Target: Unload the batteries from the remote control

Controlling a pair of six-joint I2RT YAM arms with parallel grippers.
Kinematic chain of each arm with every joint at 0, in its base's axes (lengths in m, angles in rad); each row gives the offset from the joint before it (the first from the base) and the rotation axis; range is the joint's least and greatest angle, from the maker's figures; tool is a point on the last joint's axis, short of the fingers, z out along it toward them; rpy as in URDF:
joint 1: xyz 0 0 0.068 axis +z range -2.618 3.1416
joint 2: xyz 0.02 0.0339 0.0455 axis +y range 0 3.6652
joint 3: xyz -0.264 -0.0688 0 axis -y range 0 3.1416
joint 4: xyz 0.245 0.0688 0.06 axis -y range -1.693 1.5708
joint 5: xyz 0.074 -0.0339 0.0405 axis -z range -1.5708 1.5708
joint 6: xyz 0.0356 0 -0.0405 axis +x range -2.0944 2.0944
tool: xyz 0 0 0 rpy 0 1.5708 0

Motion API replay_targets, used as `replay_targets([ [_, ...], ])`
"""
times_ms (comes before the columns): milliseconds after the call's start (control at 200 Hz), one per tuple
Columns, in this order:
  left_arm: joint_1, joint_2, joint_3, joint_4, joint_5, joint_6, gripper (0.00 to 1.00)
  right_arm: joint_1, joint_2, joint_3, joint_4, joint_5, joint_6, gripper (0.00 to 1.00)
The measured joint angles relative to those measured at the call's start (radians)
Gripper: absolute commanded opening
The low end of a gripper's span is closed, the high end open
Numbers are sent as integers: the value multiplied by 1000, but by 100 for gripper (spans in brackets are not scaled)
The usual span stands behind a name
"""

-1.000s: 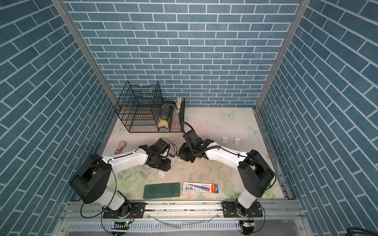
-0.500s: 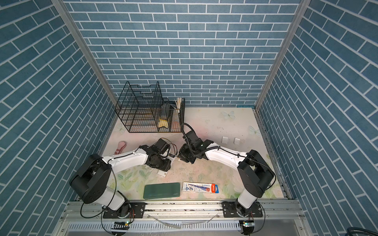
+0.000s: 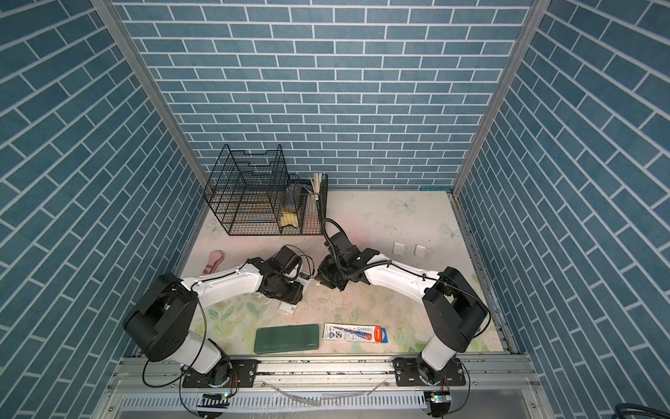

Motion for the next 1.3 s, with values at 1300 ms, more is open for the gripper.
replay_targets([
  [1300, -2, 3, 0, 1, -3, 1, 58, 1, 0, 4, -35, 27, -14, 0],
])
